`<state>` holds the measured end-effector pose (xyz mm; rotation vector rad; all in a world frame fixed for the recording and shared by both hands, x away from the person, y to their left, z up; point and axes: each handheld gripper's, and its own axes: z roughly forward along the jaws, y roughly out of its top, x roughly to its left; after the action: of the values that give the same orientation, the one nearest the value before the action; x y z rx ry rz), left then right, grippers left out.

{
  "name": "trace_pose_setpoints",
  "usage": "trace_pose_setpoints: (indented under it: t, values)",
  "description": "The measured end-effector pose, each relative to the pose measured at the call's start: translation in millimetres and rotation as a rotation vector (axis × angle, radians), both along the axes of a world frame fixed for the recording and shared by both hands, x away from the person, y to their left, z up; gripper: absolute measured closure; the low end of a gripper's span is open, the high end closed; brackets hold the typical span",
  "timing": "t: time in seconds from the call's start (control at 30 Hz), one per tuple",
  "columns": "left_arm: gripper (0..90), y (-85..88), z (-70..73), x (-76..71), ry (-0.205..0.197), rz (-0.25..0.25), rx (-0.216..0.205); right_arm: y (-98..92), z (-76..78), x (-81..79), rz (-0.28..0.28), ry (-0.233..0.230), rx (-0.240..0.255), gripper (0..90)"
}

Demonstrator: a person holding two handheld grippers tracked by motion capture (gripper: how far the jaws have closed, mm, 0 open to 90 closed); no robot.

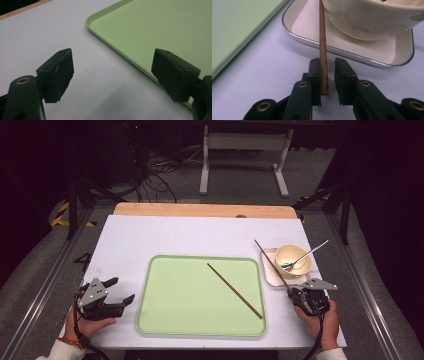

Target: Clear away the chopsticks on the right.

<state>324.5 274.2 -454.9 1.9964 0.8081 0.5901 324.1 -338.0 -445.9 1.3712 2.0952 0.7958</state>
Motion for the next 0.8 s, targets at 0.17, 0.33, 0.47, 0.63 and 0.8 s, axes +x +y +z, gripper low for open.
trace_pose_setpoints:
  t: [0.17,0.33,0.47,0.63,0.8]
  values:
    - [19.1,-1.2,0.1,-0.2,-0.001,-0.002,0.005,0.1,0.3,-0.3,0.003,0.001,-0.002,83.1]
    - [19.1,-1.1,0.0,0.2,0.001,0.001,0.008,2.9,2.6,-1.8,0.016,-0.008,-0.014,84.2]
    - [19.1,-1.0,-0.1,0.2,0.001,0.000,0.007,2.3,6.2,-4.1,0.025,-0.019,-0.004,84.4]
    - [19.2,-1.2,0.3,-0.5,-0.003,0.001,0.004,3.8,10.5,-8.6,0.040,-0.043,0.007,84.4]
    - [19.1,-1.2,0.4,-0.6,-0.003,-0.004,-0.001,8.2,13.3,-12.4,0.067,-0.055,0.011,84.4]
